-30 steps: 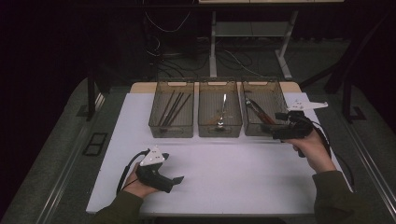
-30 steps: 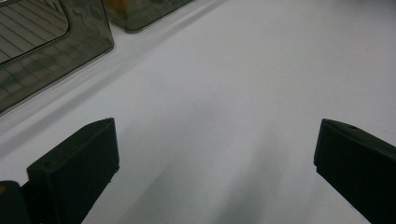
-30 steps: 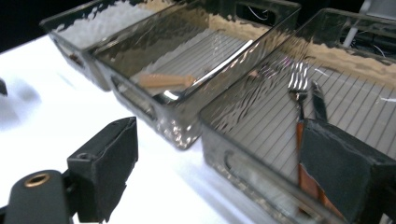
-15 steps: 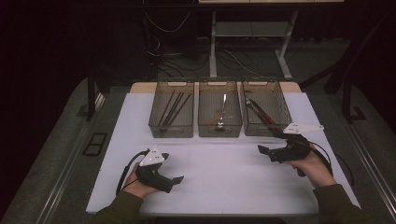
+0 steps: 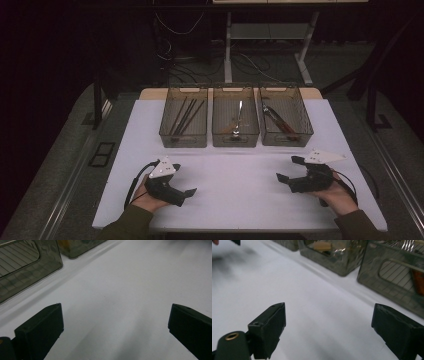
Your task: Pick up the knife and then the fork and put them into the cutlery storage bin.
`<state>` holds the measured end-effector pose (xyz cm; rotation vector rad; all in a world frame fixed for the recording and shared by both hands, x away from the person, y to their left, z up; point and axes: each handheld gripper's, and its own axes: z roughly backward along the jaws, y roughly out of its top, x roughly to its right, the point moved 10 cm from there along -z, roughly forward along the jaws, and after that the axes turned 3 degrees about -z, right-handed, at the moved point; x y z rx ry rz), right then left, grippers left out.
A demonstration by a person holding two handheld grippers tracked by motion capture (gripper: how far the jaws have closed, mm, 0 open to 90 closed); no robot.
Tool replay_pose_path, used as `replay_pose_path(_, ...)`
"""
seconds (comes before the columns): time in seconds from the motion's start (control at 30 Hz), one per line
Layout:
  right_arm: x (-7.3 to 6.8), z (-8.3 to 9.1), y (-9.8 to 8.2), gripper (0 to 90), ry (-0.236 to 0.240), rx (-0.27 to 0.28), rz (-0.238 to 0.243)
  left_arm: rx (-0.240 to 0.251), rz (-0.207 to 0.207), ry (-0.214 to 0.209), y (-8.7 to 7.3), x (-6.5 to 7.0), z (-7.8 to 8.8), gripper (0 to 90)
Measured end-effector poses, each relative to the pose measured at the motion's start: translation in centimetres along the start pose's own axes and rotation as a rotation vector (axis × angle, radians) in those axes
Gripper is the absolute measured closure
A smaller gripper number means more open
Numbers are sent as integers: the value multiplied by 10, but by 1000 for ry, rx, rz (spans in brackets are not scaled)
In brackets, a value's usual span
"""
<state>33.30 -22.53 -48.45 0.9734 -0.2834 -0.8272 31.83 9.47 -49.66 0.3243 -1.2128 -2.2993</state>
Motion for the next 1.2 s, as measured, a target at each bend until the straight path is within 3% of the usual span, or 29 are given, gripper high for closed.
replay_pose_path(0.53, -9, 9, -33, 124, 12, -45, 8, -2, -3, -1, 0, 1, 0, 0)
replay_pose_path(1.2, -7, 9, -34, 125, 16, -52, 15, -2, -2, -1, -1, 0, 0, 0)
